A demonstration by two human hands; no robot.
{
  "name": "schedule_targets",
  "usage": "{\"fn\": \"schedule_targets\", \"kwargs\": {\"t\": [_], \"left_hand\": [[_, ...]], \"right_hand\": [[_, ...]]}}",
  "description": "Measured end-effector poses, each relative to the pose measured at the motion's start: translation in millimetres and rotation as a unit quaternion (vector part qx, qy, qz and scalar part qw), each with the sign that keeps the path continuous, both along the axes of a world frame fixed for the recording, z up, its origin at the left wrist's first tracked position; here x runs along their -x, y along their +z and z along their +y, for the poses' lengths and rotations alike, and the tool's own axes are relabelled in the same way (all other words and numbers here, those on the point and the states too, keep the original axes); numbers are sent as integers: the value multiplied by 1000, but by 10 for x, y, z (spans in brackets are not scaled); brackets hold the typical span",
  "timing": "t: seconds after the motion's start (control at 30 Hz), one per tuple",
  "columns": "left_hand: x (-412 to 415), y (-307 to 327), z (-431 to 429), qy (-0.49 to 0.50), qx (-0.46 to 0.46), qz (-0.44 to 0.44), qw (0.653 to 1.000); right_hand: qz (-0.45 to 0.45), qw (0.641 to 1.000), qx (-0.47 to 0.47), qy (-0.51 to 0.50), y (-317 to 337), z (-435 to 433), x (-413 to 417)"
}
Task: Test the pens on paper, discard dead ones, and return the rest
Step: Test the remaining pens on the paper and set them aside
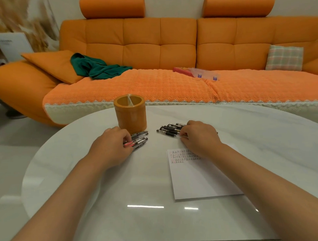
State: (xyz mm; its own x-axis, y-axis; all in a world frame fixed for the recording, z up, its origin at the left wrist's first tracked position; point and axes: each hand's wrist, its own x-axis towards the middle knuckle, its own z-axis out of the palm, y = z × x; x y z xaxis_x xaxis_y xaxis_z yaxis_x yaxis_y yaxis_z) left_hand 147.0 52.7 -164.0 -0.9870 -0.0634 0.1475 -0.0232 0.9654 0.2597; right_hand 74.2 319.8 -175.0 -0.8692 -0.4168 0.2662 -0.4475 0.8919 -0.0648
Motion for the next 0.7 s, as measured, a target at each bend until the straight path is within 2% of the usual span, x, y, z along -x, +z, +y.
{"fn": "schedule_targets", "kwargs": {"t": [0.17,0.37,0.57,0.7], "left_hand": [[-82,34,-5,6,73,-30,997],[-124,64,79,3,147,9,989],[-155,38,119,-24,152,28,988],[-160,35,161,-54,100,27,993]], "right_hand": [[4,999,-8,43,125,-282,-110],[-46,988,20,143,123,-696,-342],[-45,978,33,200,-2,-859,-372],[-19,977,7,211,-52,-837,-391]]}}
